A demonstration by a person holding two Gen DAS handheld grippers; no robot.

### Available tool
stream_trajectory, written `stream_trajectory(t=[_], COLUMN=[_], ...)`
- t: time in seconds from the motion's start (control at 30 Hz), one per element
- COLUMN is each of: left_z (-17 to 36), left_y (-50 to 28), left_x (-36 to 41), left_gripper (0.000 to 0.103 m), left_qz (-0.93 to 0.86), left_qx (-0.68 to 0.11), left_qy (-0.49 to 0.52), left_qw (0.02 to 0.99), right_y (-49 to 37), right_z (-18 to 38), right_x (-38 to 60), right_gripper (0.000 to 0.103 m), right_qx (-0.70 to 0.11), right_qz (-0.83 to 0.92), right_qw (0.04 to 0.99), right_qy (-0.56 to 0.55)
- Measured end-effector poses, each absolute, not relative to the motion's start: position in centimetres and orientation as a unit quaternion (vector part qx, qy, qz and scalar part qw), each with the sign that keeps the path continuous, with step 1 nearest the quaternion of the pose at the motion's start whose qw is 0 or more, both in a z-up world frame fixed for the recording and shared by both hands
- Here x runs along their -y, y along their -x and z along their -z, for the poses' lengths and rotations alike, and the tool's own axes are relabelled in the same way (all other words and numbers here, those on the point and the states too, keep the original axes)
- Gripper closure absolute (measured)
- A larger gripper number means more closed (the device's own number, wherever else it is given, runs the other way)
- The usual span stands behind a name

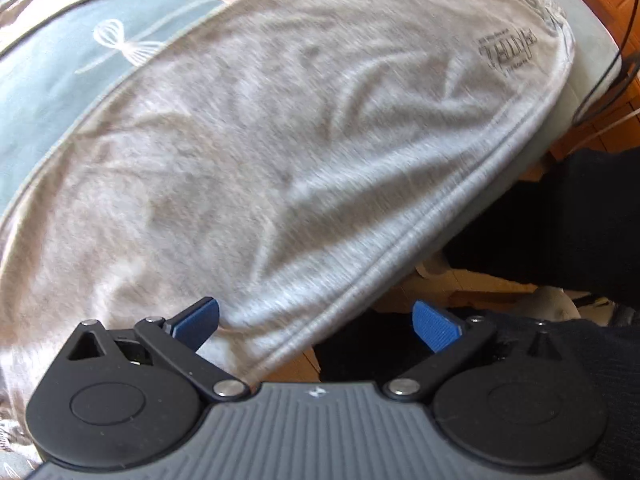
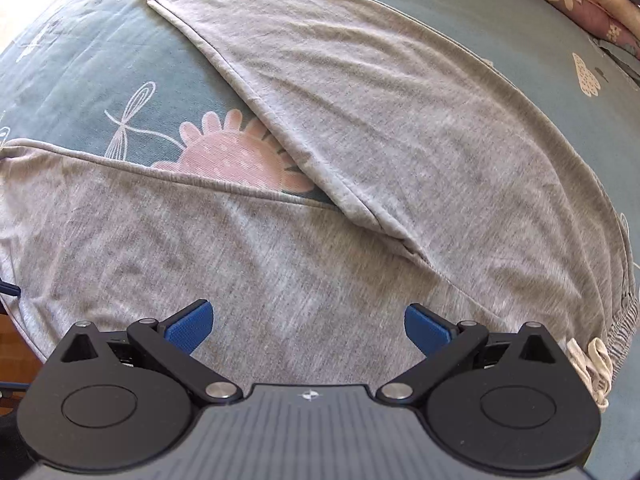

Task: Fold clothes
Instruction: 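Sweep both open tools along the grey pants legs to flatten them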

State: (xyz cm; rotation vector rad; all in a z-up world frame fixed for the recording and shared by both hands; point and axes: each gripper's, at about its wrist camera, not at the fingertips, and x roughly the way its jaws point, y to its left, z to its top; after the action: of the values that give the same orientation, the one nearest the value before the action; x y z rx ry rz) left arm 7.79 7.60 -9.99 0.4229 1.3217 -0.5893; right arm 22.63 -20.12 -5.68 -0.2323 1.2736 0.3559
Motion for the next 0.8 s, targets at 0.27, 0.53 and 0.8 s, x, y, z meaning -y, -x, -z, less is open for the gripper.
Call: stream_trajectory(t=[0.27,0.53,0.8], left_z=[12.2,12.1,10.2], left_y=[-8.7,-9.9,-10.1], left_x=[-13.1,-18.4,-21.2], left_gripper=[0.001,0.0,0.001], left_qz=[0.154,0.073,0.035], left_qx=[-0.638,-0.648,-0.654], left_qy=[-0.135,-0.059,-0.048], left_qw=[0.742,0.756,0.754], right_y=[-23.5,-24.1,-24.0], right_z=[5.5,5.8,5.7], right_x=[17.1,14.8,13.5], right_gripper=[0.0,0.0,0.0], right_qx=[-0.583,-0.588,-0.588], right_qz=[-0.193,-0.201,-0.203], right_qw=[0.778,0.771,0.769], right_qy=[0.131,0.14,0.148])
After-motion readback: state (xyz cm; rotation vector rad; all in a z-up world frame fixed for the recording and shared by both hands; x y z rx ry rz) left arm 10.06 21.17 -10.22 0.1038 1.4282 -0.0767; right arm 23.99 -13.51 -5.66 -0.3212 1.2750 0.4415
